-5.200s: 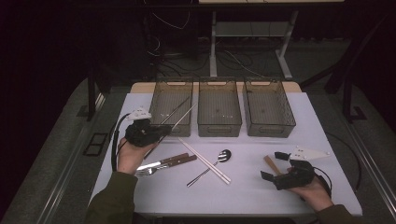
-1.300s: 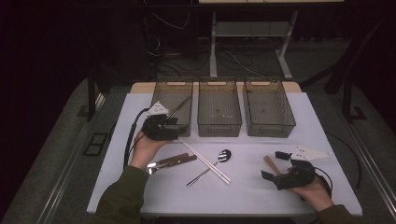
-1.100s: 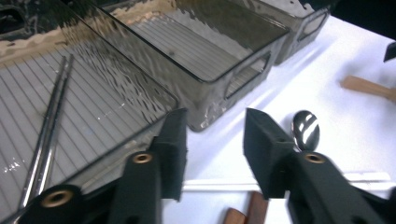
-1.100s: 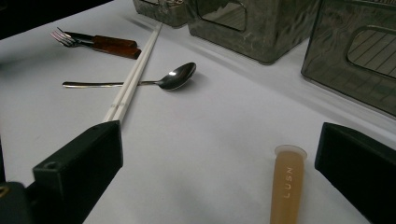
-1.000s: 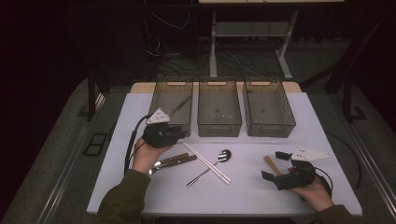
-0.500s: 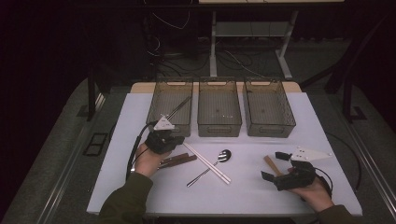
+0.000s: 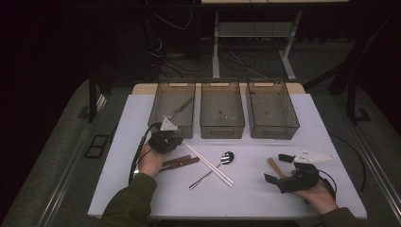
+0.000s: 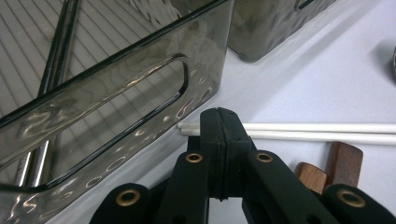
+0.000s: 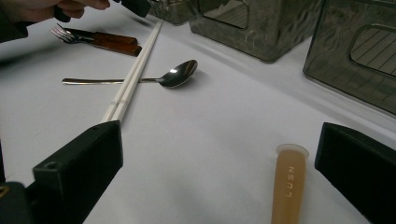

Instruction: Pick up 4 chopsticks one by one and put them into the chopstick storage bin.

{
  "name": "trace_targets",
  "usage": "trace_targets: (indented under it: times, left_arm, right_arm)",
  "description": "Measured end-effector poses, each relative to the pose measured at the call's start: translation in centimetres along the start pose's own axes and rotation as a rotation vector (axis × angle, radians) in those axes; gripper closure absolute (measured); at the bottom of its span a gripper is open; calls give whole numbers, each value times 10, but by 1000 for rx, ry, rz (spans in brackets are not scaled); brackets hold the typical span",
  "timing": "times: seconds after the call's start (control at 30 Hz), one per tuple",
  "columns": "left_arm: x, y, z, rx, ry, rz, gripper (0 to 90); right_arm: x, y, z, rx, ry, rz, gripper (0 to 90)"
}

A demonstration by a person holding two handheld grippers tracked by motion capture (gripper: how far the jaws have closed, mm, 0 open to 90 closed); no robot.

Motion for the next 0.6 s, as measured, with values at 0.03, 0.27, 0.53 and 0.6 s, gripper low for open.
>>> trace_targets:
  times: [0.03, 0.27, 0.53, 0.6]
  left_arm:
    - [0, 1, 1, -3, 4, 6, 893]
    - [-9, 5, 8, -10, -33, 25, 893]
    - [-20, 13, 20, -3, -54, 64, 893]
    - [-22, 12, 24, 10, -55, 74, 893]
  right_arm:
    - [0, 0, 0, 0, 0, 0, 11]
    - [0, 0, 1, 3, -1, 0, 11]
    - [0, 0, 1, 3, -3, 2, 11]
    - [-1, 0, 1, 4, -3, 5, 11]
Point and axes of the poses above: each handheld gripper's, and its own axes: z roughly forward along the jaws, y roughly out of its top, x roughly to its left, the point moved 10 cm from there along z, roughly forward along the jaws
